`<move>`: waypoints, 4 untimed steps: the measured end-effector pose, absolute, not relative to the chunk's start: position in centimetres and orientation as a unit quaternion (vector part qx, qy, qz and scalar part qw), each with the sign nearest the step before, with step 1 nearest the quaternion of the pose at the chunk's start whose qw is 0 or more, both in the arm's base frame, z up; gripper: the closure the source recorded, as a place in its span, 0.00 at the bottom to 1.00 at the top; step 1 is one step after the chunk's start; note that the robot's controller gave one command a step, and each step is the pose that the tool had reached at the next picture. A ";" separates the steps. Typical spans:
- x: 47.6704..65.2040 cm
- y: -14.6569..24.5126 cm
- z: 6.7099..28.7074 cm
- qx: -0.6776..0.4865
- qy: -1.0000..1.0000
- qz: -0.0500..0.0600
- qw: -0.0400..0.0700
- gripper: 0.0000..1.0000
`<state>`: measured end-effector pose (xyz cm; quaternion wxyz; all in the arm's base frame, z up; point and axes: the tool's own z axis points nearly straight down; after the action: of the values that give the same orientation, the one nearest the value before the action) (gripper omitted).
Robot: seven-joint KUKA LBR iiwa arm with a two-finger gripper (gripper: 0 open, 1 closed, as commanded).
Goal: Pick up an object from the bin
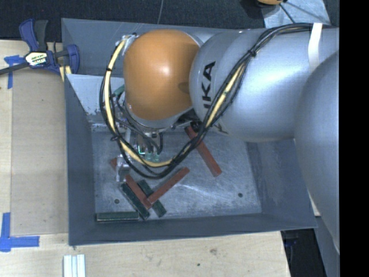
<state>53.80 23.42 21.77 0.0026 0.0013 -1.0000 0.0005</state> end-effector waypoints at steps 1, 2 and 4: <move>54.0 23.3 22.2 0.000 -1.000 -0.001 -0.001 0.00; 54.1 22.6 16.7 -0.012 -1.000 -0.002 -0.004 0.00; 55.0 20.1 8.6 -0.046 -0.999 -0.002 -0.004 0.00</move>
Offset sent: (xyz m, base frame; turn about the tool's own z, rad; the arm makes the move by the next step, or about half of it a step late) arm 0.0017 -0.0226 -0.1477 0.0715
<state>54.99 20.10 8.57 -0.0040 -0.0459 -0.9989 -0.0022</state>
